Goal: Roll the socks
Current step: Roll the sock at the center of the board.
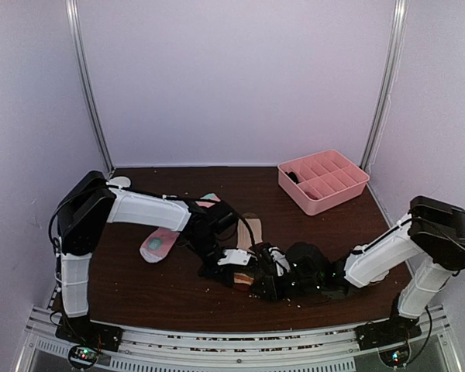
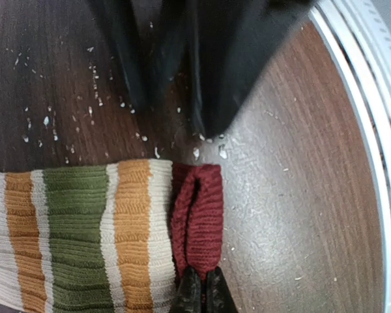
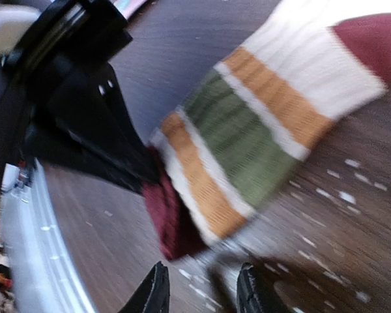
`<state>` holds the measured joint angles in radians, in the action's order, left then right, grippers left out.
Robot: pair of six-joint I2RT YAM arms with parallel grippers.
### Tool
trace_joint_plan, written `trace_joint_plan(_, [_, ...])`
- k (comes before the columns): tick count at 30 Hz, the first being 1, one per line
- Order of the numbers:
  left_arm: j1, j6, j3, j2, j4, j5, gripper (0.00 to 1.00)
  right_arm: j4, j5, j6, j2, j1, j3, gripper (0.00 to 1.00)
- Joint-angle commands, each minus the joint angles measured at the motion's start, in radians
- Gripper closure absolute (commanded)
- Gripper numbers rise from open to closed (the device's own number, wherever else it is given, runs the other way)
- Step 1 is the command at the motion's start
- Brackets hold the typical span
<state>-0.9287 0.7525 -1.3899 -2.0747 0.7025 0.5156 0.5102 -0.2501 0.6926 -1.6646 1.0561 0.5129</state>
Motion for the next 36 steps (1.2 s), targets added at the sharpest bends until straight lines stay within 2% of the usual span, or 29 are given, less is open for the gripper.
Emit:
trace_joint_plan(1, [0.012,-0.017,-0.020,-0.073,0.205,0.074,1.00,-0.133,0.309,-0.201,0.128,0.060,-0.086,0.63])
trace_joint_plan(4, [0.017,-0.023,-0.054,-0.089,0.253,0.117,1.00,-0.103,0.453,-0.310,0.198,0.162,-0.157,0.61])
trace_joint_plan(7, [0.023,-0.027,-0.105,-0.124,0.317,0.173,1.00,-0.005,0.556,-0.501,0.228,0.298,-0.209,0.61])
trace_joint_plan(9, [0.026,-0.030,-0.143,-0.150,0.356,0.201,1.00,0.023,0.584,-0.585,0.220,0.351,-0.200,0.62])
trace_joint_plan(15, [0.038,-0.041,-0.195,-0.207,0.408,0.242,1.00,-0.015,0.588,-0.785,0.137,0.410,-0.061,0.66])
trace_joint_plan(24, [0.055,-0.034,-0.236,-0.263,0.445,0.245,1.00,-0.003,0.526,-1.000,-0.073,0.406,0.129,0.68])
trace_joint_plan(36, [0.059,-0.011,-0.242,-0.265,0.463,0.222,1.00,0.002,0.455,-1.025,-0.169,0.330,0.177,0.72])
